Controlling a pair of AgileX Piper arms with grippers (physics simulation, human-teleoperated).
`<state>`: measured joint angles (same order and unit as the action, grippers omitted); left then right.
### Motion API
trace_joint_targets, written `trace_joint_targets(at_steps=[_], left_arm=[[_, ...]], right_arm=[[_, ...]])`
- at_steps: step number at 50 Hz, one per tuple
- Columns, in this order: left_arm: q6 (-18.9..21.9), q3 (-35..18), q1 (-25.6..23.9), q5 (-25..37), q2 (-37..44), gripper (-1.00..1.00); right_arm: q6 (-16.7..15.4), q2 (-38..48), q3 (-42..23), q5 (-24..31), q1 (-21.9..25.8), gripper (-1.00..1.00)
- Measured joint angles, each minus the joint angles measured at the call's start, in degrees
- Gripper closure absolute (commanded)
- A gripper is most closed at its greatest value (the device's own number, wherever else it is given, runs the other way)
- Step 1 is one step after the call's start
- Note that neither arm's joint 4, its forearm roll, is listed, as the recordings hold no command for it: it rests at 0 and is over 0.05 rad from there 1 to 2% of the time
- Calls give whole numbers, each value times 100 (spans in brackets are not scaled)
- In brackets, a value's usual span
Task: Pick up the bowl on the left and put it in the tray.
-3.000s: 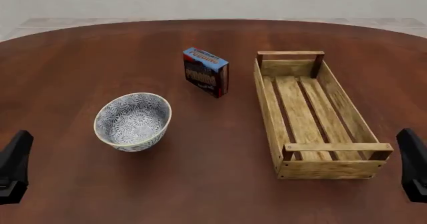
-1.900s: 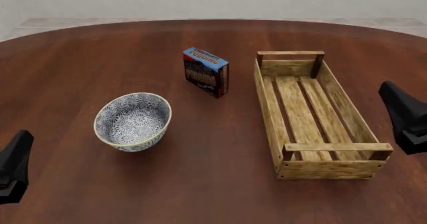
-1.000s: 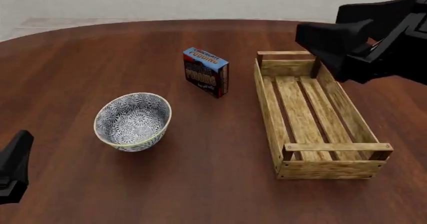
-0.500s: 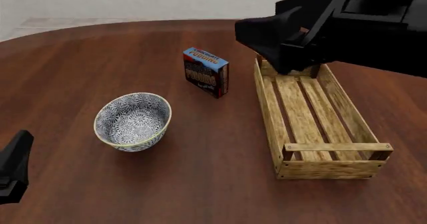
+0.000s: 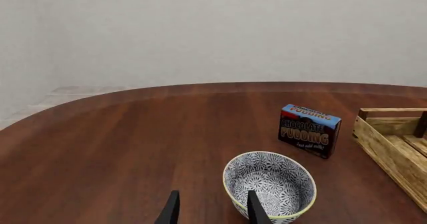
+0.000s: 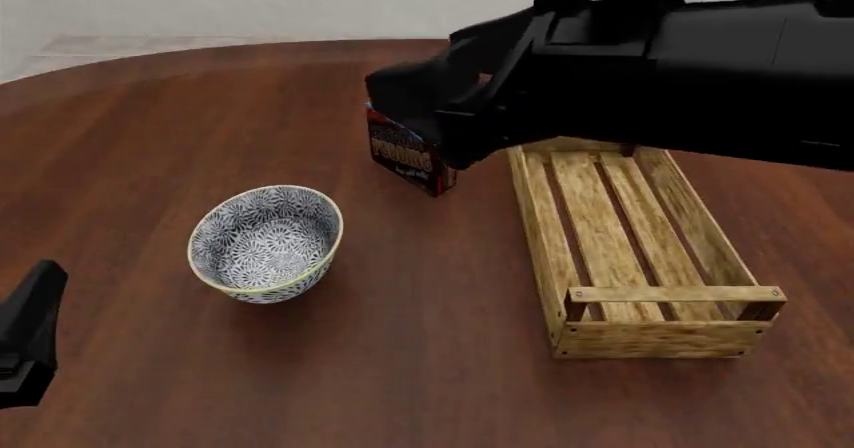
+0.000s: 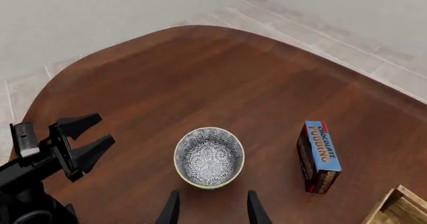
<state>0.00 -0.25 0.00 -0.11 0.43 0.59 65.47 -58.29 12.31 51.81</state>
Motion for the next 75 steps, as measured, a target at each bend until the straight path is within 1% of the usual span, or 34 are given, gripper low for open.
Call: trace_joint_targets(at_steps=[29, 54, 63, 75], left_arm=[[0, 0, 0, 0, 0, -100], [0, 0, 0, 0, 0, -100], [0, 0, 0, 0, 0, -100], [0, 0, 0, 0, 0, -100]], right_arm=[[60, 1093, -337, -176, 677, -100], [174, 1767, -629, -375, 1237, -100], [209, 2009, -683, -458, 1309, -100], [189, 2377, -802, -504, 1122, -100]])
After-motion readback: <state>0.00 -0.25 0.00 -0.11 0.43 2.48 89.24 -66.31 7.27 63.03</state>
